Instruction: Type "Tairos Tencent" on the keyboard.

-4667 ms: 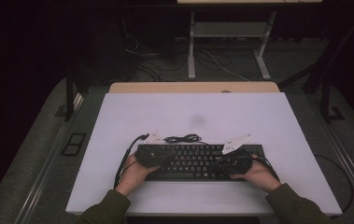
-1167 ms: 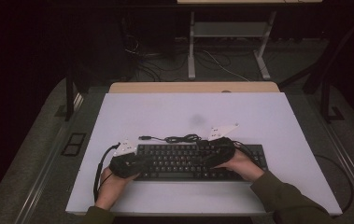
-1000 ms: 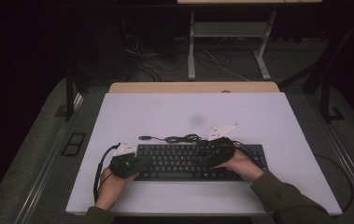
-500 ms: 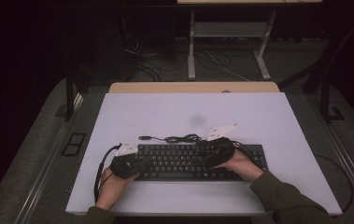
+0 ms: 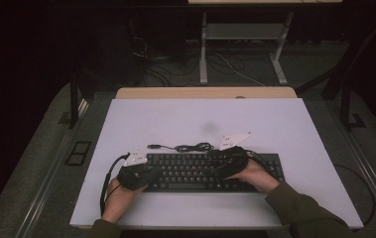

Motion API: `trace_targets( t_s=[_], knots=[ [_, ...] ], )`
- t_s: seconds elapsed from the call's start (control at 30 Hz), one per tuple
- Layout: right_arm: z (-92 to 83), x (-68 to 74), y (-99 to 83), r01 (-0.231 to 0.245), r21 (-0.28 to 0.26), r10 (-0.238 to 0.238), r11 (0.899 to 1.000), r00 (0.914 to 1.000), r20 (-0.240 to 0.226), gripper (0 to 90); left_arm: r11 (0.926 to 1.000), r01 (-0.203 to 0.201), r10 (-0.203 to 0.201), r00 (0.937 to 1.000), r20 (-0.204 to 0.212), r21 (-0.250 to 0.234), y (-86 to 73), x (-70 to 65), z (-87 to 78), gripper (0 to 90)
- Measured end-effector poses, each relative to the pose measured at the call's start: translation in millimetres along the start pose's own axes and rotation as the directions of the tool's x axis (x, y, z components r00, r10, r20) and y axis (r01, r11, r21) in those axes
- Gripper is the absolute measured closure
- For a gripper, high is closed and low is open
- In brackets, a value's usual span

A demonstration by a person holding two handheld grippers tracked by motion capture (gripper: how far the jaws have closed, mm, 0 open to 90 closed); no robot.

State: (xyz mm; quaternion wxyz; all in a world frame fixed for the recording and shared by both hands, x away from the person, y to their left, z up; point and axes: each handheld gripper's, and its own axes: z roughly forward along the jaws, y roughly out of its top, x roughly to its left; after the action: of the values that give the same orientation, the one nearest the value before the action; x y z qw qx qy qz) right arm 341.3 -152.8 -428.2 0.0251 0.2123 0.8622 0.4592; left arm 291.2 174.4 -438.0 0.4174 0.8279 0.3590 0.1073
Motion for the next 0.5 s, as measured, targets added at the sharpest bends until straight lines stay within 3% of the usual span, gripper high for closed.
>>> trace_targets(
  t_s=[0.3,0.5],
  knots=[
    [0.1,-0.2,0.1,0.0,-0.001,0.0,1.0,1.0,0.0,24.8,0.9998,-0.012,0.012,0.9999,0.0,0.015,-0.2,0.3,0.5,89.5],
    [-0.3,-0.7,1.2,-0.009,-0.008,0.009,1.0,1.0,0.001,24.8,1.0,-0.003,0.003,1.0,0.004,-0.006,0.7,-0.3,-1.9,89.4]
  ],
)
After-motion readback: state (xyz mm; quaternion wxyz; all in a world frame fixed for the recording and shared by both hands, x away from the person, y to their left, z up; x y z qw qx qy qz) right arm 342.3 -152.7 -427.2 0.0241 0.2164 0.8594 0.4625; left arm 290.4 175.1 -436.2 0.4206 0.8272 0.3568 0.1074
